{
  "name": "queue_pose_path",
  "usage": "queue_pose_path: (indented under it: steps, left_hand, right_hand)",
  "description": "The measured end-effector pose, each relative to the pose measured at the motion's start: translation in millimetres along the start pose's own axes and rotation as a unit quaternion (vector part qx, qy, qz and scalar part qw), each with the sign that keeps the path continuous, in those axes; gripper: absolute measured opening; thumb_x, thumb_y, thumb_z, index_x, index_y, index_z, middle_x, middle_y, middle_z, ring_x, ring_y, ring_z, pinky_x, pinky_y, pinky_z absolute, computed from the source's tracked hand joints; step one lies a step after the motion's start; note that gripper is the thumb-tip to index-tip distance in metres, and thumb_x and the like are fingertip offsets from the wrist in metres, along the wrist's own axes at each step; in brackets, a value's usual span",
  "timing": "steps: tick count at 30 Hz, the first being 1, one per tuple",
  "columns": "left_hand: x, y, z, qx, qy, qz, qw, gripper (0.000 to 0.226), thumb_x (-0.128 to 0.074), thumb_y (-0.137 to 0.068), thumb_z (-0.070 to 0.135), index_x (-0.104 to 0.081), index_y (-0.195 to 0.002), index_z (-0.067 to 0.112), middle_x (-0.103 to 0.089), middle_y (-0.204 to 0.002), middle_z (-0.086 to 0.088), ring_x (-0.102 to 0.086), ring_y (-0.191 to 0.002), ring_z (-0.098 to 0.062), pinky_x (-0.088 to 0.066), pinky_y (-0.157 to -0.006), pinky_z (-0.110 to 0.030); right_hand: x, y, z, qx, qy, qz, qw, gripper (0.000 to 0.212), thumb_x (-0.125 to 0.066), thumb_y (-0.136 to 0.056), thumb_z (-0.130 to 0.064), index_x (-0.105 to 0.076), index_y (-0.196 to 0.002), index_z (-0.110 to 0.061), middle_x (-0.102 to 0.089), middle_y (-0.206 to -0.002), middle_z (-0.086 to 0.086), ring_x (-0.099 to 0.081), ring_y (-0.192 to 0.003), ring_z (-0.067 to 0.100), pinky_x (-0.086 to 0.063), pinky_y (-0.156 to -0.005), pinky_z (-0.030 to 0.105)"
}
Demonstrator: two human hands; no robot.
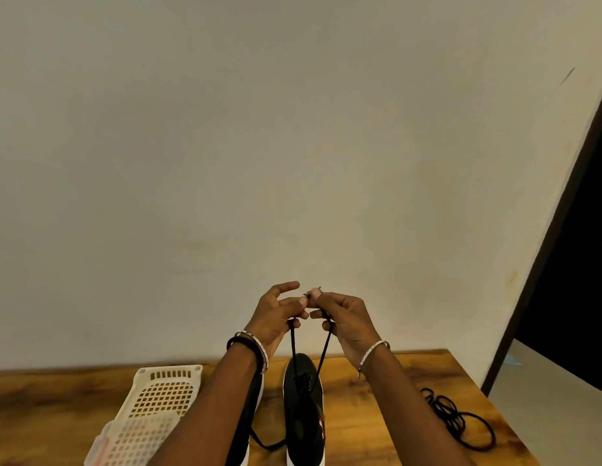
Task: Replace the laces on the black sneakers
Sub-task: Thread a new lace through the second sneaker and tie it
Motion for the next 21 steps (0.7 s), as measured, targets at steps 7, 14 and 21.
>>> queue_pose_path:
  steps: [7,14,21]
  left_hand:
    - [-5.7,0.2,-1.2,0.063,-0.02,-0.046,0.997,0.024,-0.066,-0.092,0.006,-0.067,-0.116,0.001,-0.071,-0.088,-0.013,-0.059,-0.064,-0.013,-0.05,-0.064,-0.025]
    - [-2.3,-1.2,-16.6,0.067,0.024,-0.029,0.997,0.032,-0.075,-0.082,0.026,-0.074,-0.109,0.008,-0.071,-0.082,-0.007,-0.055,-0.065,-0.012,-0.049,-0.064,-0.025]
    - [-1.4,-1.3,-30.4,0.003,0.026,0.099,0.995,0.021,-0.076,-0.084,0.026,-0.077,-0.092,0.007,-0.073,-0.074,-0.006,-0.05,-0.055,-0.011,-0.043,-0.054,-0.023]
  right_hand:
    - [0.0,-8.1,-3.4,0.057,0.071,0.006,0.996,0.019,-0.071,-0.093,-0.024,-0.079,-0.08,-0.012,-0.069,-0.067,0.007,-0.062,-0.064,0.014,-0.043,-0.059,0.029]
    - [0.2,-9.6,-10.5,0.045,0.084,-0.029,0.995,0.024,-0.064,-0.098,-0.023,-0.077,-0.087,-0.007,-0.072,-0.073,0.013,-0.066,-0.062,0.023,-0.042,-0.052,0.025]
    - [-5.7,-9.0,-4.7,0.108,0.155,0.037,0.981,0.022,-0.06,-0.101,-0.025,-0.069,-0.089,-0.009,-0.072,-0.069,0.005,-0.067,-0.048,0.03,-0.042,-0.043,0.02]
Point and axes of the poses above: each hand's wrist, its own y-axis away from the middle knuckle, its own x-axis out of the back of the hand, z = x × y, the point moved 5 cm from there along -y, towards the middle knuckle
